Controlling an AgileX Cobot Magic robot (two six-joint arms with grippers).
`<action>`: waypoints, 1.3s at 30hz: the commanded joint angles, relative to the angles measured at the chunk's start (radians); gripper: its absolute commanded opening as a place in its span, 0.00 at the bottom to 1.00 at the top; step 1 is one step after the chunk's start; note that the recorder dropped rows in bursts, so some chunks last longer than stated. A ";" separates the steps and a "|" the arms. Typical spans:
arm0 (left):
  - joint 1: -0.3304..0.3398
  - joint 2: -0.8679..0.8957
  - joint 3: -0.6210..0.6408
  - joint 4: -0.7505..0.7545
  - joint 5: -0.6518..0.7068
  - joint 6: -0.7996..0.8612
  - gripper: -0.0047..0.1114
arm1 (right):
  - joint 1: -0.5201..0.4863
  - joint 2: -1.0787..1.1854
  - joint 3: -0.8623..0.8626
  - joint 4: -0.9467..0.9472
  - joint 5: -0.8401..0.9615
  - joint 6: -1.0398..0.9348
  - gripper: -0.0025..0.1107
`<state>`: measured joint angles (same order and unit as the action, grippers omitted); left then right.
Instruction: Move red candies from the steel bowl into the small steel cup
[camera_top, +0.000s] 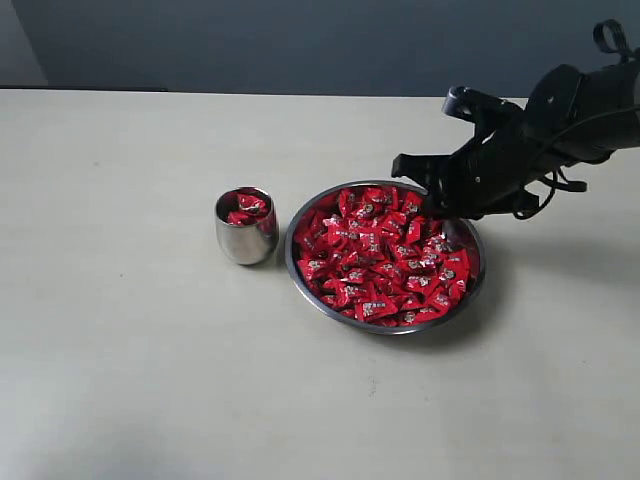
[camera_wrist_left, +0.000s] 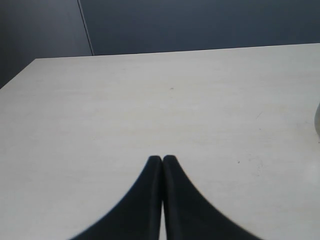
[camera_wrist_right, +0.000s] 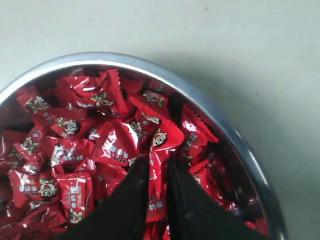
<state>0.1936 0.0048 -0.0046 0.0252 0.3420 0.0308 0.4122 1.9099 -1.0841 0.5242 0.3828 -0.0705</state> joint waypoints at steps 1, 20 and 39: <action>-0.007 -0.005 0.005 0.002 -0.008 -0.001 0.04 | -0.006 0.001 -0.035 0.009 0.084 -0.005 0.15; -0.007 -0.005 0.005 0.002 -0.008 -0.001 0.04 | -0.003 -0.001 -0.277 -0.264 0.381 0.224 0.15; -0.007 -0.005 0.005 0.002 -0.008 -0.001 0.04 | -0.005 0.071 -0.337 -0.223 0.511 0.384 0.15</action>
<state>0.1936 0.0048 -0.0046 0.0252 0.3420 0.0308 0.4122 1.9381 -1.3814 0.2989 0.8371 0.2746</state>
